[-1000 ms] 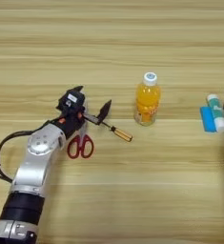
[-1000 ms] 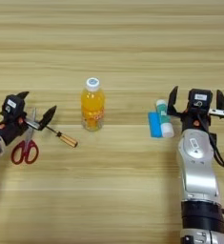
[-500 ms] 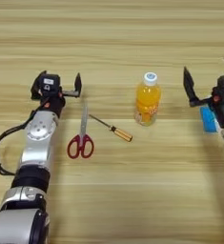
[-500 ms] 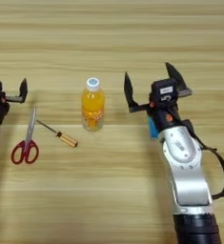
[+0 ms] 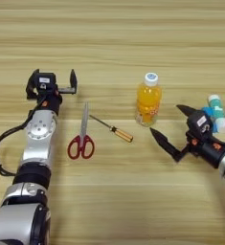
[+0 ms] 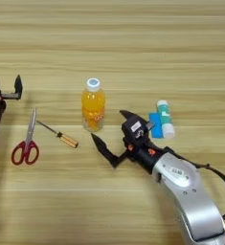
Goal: Move the objects on the table
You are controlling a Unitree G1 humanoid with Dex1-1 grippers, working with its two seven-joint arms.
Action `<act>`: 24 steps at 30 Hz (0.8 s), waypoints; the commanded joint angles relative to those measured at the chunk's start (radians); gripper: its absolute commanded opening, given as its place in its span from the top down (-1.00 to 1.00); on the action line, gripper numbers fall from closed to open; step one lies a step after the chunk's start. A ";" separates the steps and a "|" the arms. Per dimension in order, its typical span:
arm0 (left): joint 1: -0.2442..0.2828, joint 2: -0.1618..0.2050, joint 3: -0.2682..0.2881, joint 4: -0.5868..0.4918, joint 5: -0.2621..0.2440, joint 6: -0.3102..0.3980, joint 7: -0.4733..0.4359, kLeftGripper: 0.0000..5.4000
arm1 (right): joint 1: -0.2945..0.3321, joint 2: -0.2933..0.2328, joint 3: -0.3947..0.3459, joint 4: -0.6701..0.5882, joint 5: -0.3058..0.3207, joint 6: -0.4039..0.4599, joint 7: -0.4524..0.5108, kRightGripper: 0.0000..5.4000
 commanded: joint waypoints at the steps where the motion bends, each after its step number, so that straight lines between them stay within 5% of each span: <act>1: -0.013 -0.013 -0.007 0.003 0.010 -0.007 0.013 -0.99 | -0.014 0.010 0.024 -0.002 0.052 0.057 0.030 -1.00; 9: -0.011 -0.027 -0.018 -0.002 0.015 -0.004 0.019 -0.99 | -0.098 0.045 0.126 0.144 -0.030 0.043 0.021 -1.00; 24: -0.010 -0.038 -0.027 0.003 0.018 -0.004 0.033 -0.99 | -0.124 0.075 0.224 0.249 -0.094 0.007 0.044 -1.00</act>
